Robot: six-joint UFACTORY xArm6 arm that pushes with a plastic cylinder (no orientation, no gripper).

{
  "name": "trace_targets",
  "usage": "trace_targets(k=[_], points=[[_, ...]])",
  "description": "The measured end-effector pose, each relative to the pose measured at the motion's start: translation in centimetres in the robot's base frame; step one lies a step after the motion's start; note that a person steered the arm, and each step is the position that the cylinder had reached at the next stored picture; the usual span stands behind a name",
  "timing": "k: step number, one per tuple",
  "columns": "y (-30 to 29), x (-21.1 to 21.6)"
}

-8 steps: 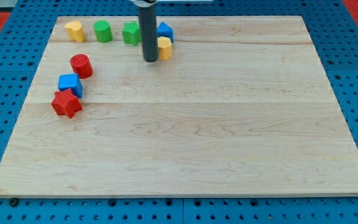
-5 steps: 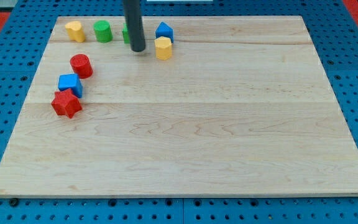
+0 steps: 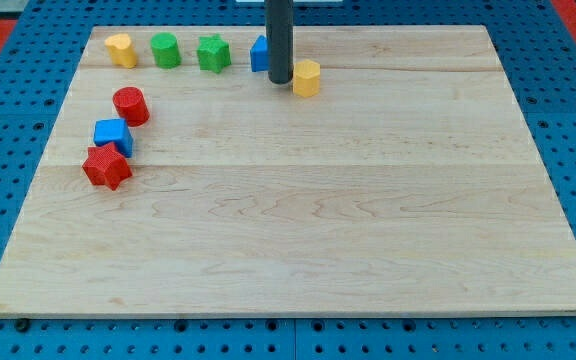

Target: Slide yellow hexagon to the right of blue triangle

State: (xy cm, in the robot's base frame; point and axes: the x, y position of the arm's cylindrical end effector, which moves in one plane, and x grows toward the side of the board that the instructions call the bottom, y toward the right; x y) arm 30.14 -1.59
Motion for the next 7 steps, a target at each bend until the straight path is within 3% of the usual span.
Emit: trace_targets(k=[1, 3, 7], points=[[-2.1, 1.1], [-0.8, 3.2], [5.1, 1.5]])
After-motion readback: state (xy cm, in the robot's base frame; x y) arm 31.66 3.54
